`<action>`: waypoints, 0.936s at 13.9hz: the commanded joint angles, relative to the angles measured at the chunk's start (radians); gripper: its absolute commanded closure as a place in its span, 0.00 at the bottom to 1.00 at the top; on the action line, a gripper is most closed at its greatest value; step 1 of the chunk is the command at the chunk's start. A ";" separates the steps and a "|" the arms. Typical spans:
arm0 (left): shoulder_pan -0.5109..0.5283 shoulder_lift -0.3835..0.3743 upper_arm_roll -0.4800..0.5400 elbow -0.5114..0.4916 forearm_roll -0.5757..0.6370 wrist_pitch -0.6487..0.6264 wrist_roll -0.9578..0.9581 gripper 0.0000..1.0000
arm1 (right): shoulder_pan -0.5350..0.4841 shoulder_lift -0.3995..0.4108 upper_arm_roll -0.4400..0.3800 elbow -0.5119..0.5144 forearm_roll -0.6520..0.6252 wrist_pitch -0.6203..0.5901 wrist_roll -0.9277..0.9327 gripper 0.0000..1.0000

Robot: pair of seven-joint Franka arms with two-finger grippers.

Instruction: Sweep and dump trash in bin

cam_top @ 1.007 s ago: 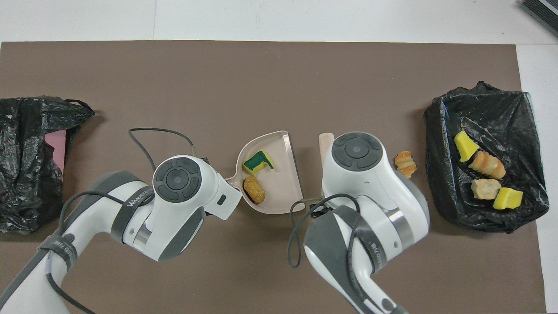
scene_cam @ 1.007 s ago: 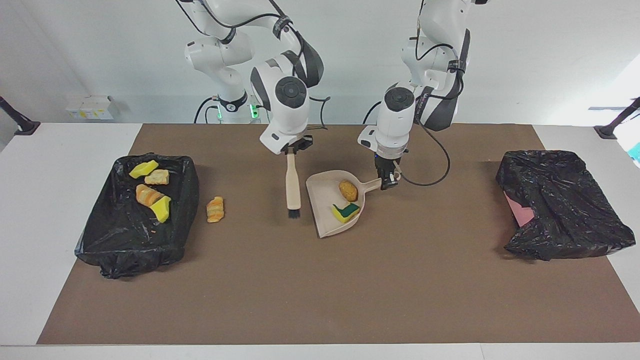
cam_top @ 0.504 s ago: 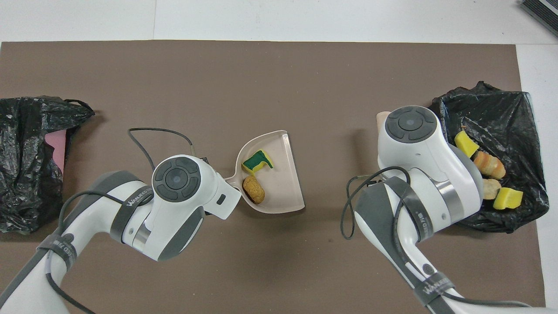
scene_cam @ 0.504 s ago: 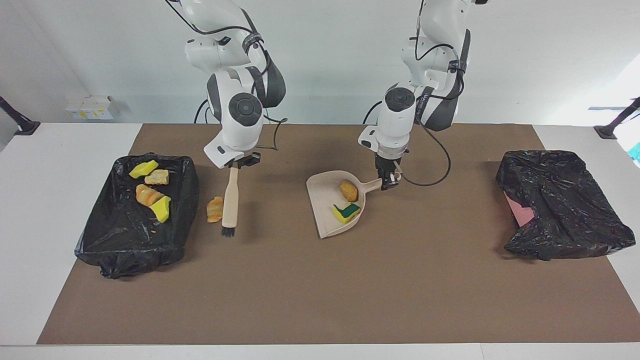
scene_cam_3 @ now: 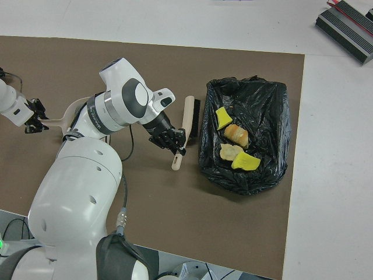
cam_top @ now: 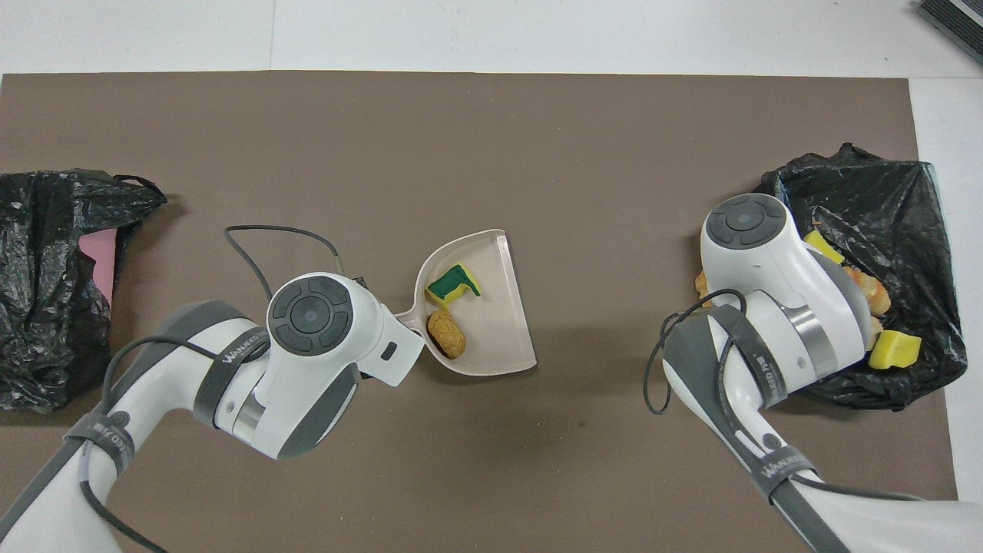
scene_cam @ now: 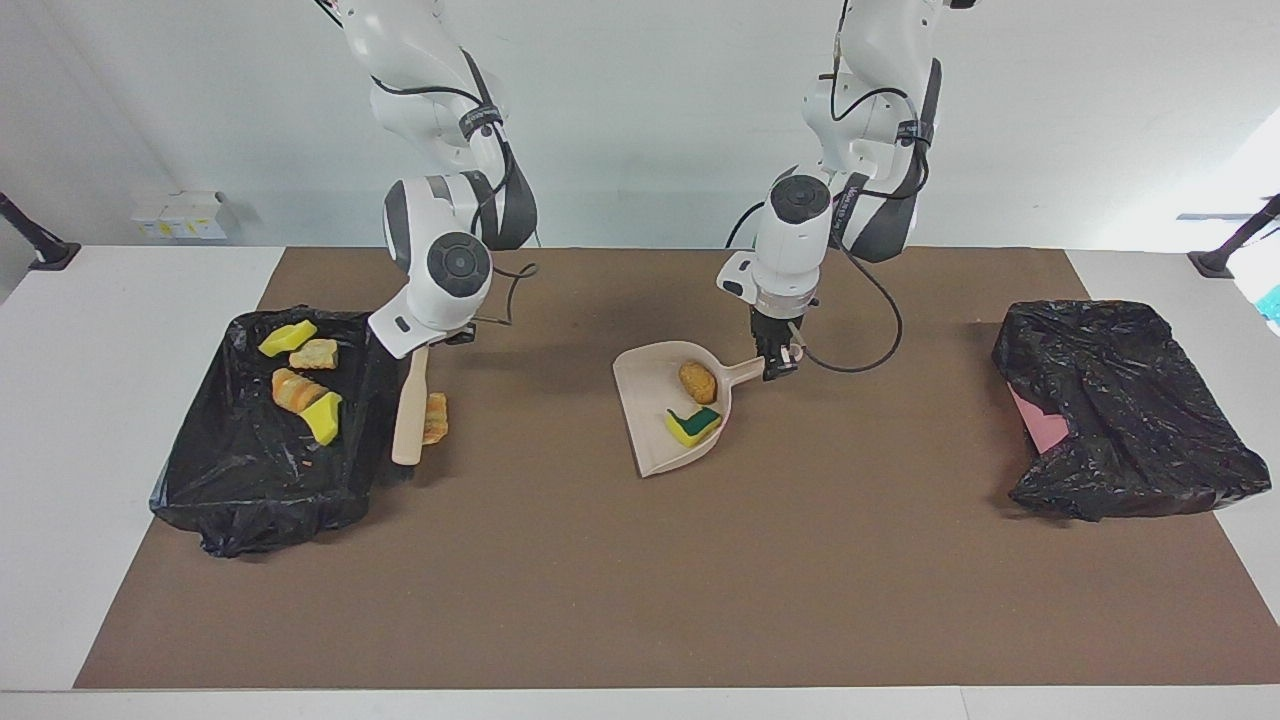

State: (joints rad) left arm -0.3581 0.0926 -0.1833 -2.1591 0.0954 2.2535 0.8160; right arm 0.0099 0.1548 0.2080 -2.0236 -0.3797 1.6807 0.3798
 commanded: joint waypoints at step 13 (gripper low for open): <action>0.008 -0.008 0.001 -0.021 0.012 0.023 -0.014 1.00 | 0.254 0.094 0.024 0.026 0.419 0.172 -0.018 1.00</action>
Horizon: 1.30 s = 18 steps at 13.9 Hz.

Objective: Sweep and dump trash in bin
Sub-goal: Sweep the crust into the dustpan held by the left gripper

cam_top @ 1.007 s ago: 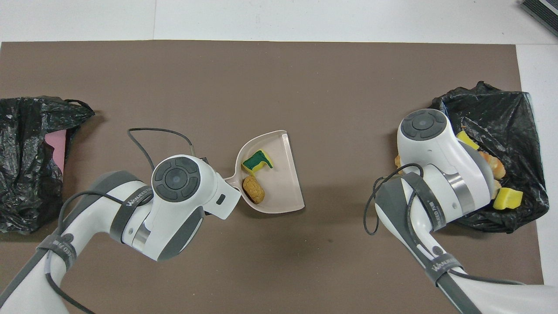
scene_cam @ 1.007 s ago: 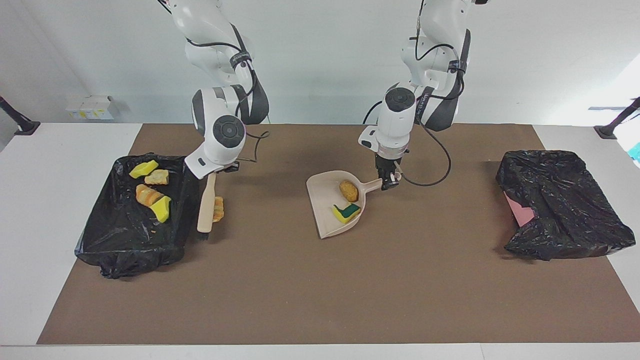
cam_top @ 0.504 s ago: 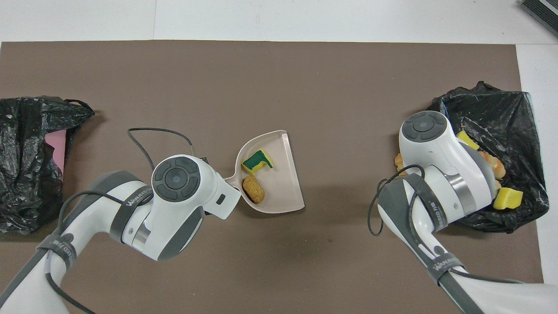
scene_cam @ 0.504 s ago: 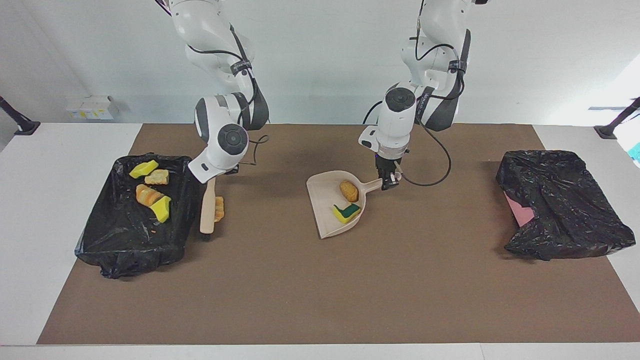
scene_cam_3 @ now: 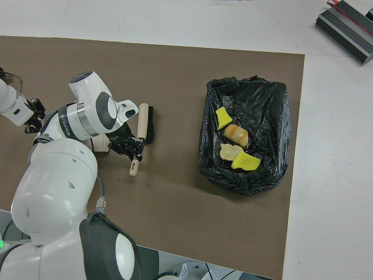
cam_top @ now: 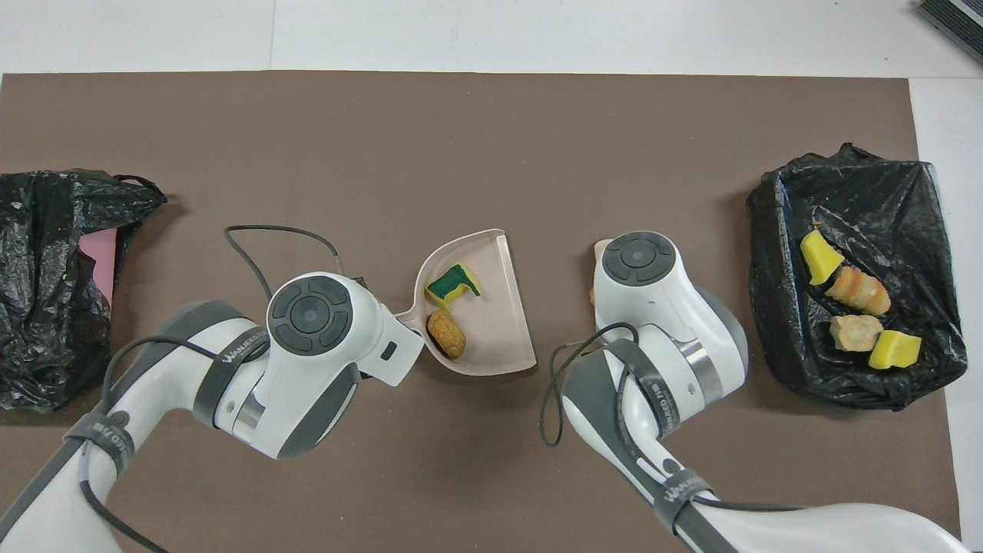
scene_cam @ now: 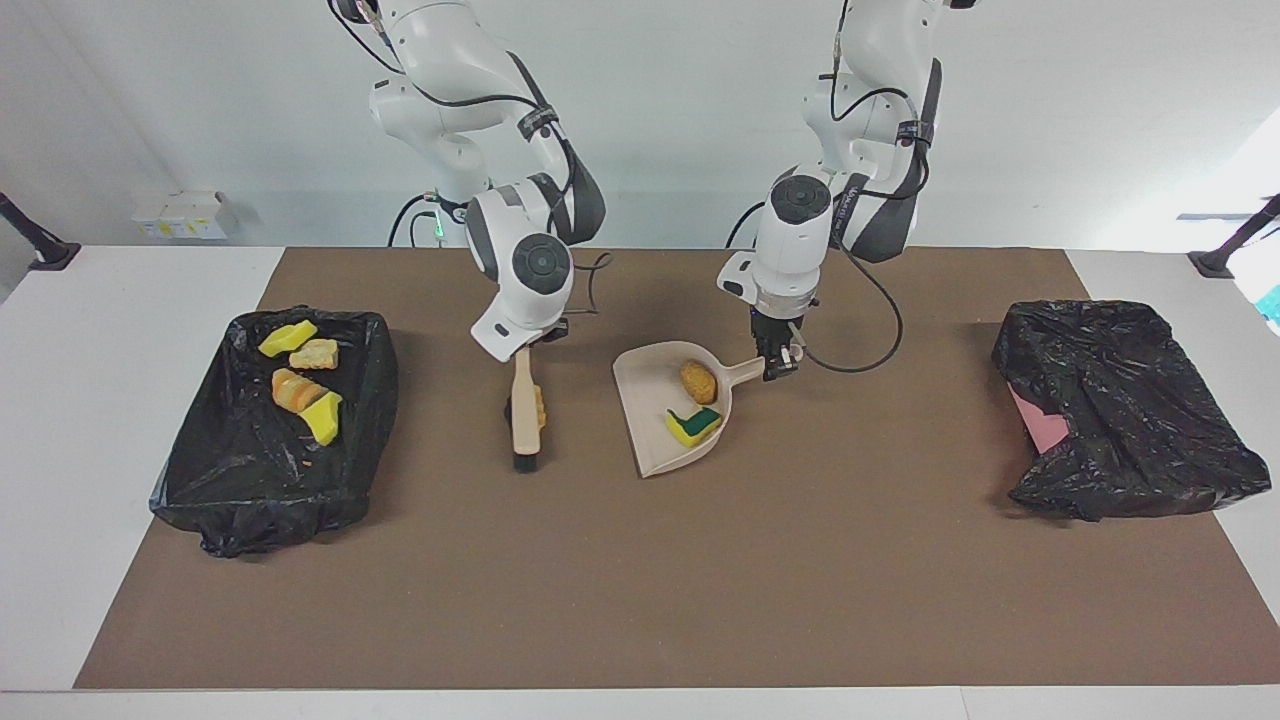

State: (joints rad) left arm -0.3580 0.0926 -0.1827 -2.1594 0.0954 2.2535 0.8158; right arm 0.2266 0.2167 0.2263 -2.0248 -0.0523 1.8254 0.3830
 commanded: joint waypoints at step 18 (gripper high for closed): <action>0.016 -0.008 -0.001 -0.025 0.012 0.034 -0.007 1.00 | 0.145 -0.194 -0.001 0.065 0.219 -0.143 0.134 1.00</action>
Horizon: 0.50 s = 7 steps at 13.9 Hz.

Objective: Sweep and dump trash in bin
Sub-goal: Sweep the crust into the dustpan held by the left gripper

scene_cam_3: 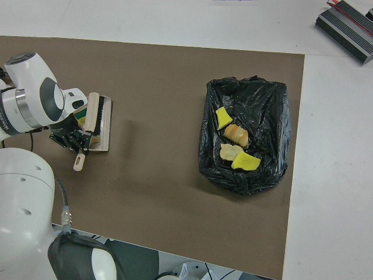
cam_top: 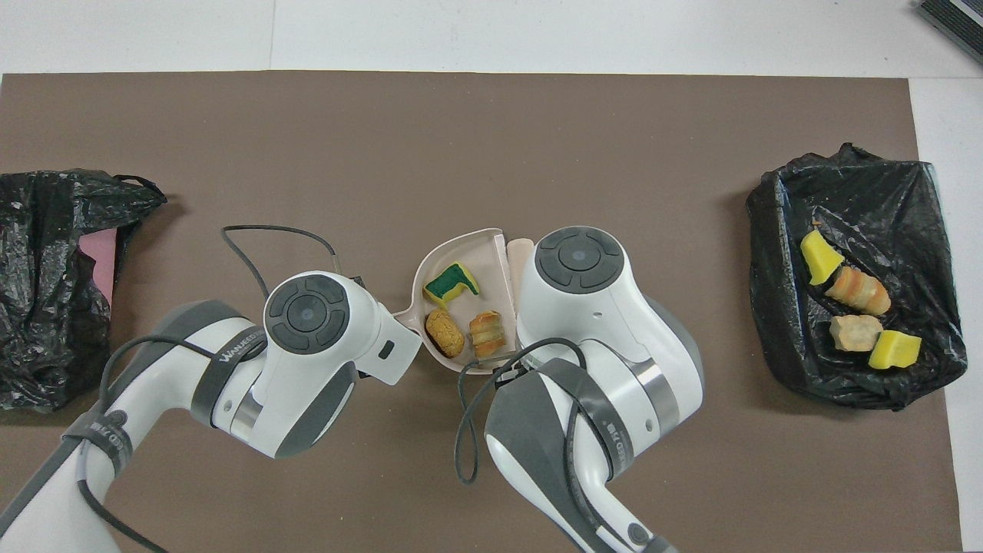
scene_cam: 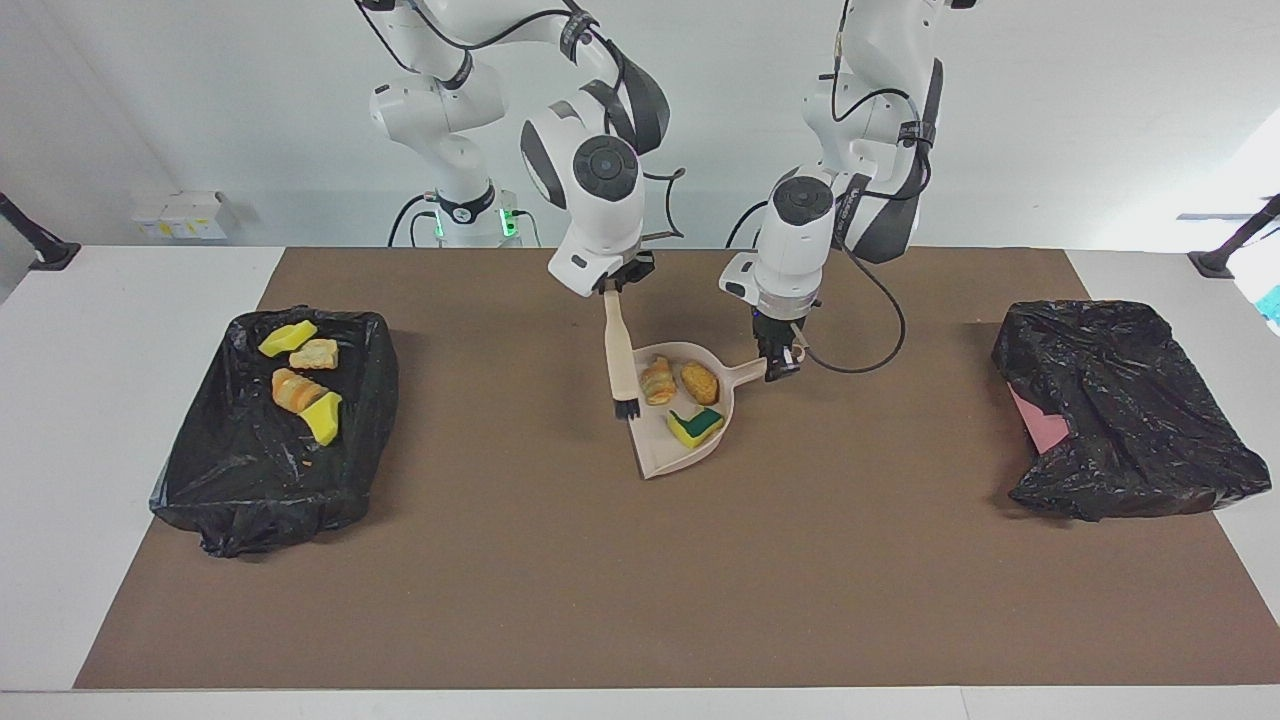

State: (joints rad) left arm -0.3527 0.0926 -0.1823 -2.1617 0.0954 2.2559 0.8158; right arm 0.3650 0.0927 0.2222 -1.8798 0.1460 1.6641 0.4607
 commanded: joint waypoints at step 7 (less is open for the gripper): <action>0.041 -0.007 -0.002 -0.026 0.007 0.033 0.043 1.00 | 0.091 -0.183 0.009 -0.252 0.130 0.141 0.110 1.00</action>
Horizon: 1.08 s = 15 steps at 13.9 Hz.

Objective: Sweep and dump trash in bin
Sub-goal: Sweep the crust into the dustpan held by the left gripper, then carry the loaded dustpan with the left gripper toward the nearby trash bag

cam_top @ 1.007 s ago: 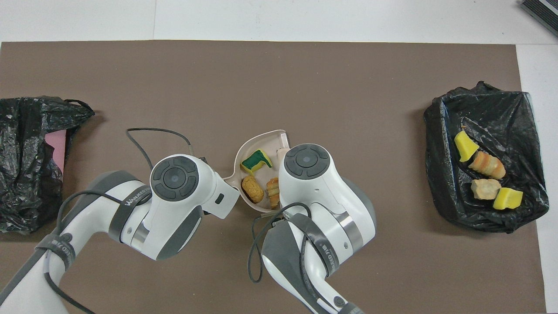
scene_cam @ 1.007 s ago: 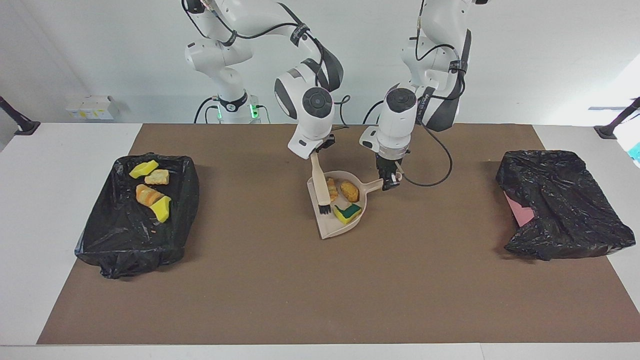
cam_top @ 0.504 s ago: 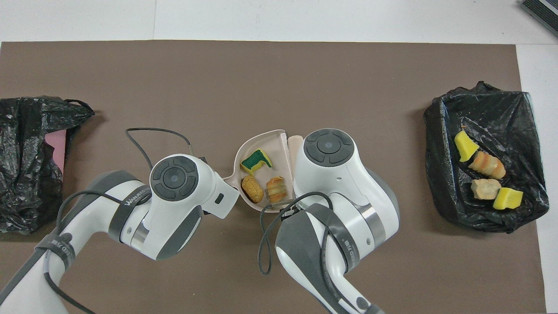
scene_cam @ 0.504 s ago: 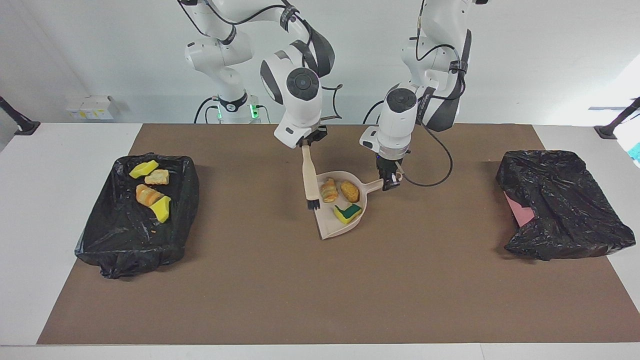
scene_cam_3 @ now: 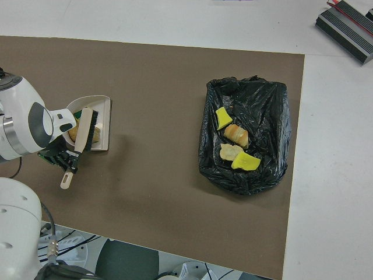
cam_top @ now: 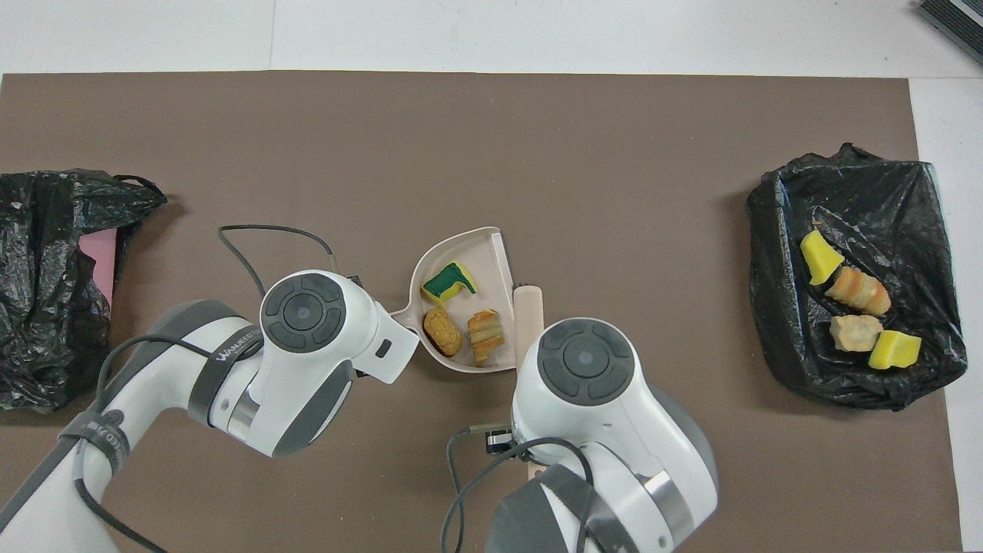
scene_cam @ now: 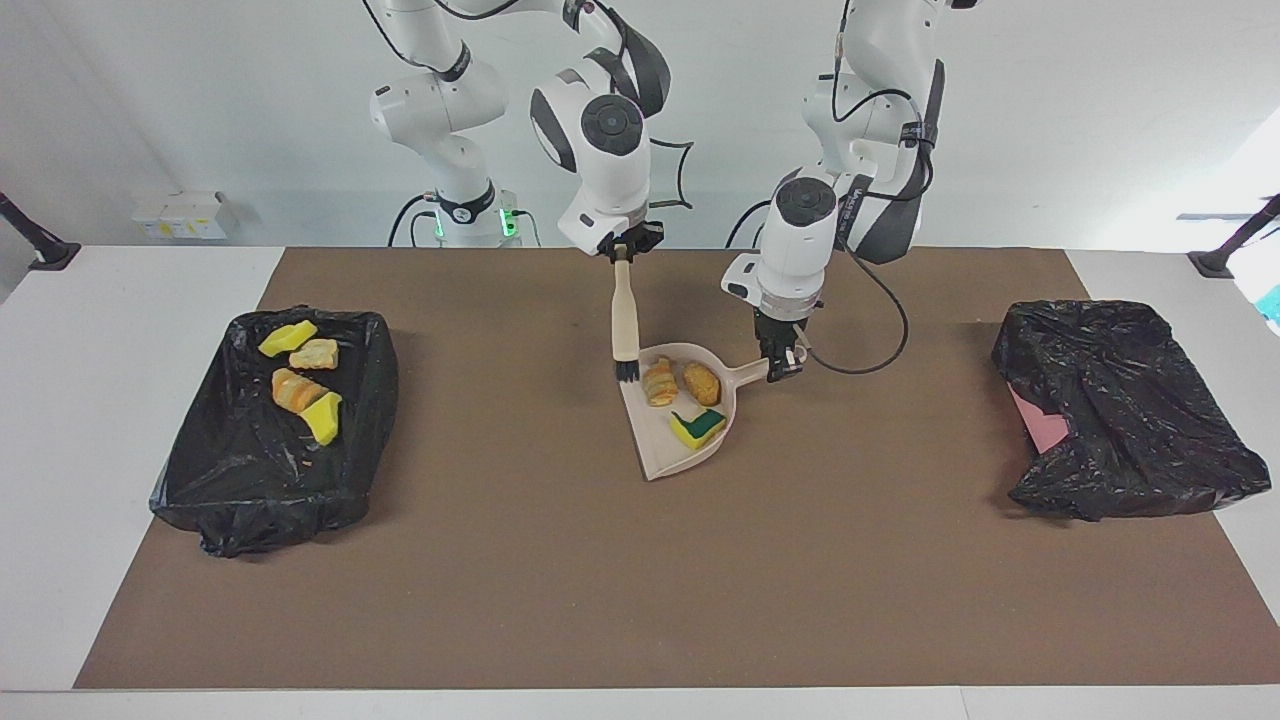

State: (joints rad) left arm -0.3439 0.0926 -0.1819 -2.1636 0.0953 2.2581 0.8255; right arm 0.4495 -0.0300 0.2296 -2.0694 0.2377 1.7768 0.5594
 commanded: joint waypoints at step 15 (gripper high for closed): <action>0.273 0.009 -0.004 -0.009 -0.287 0.066 0.531 1.00 | 0.299 0.054 0.002 -0.196 0.163 0.237 0.185 1.00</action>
State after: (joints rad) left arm -0.1437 0.1166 -0.1801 -2.1643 -0.1187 2.3090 1.2405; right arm 0.7484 0.0281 0.2354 -2.2493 0.3736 1.9928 0.7391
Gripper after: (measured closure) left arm 0.683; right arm 0.740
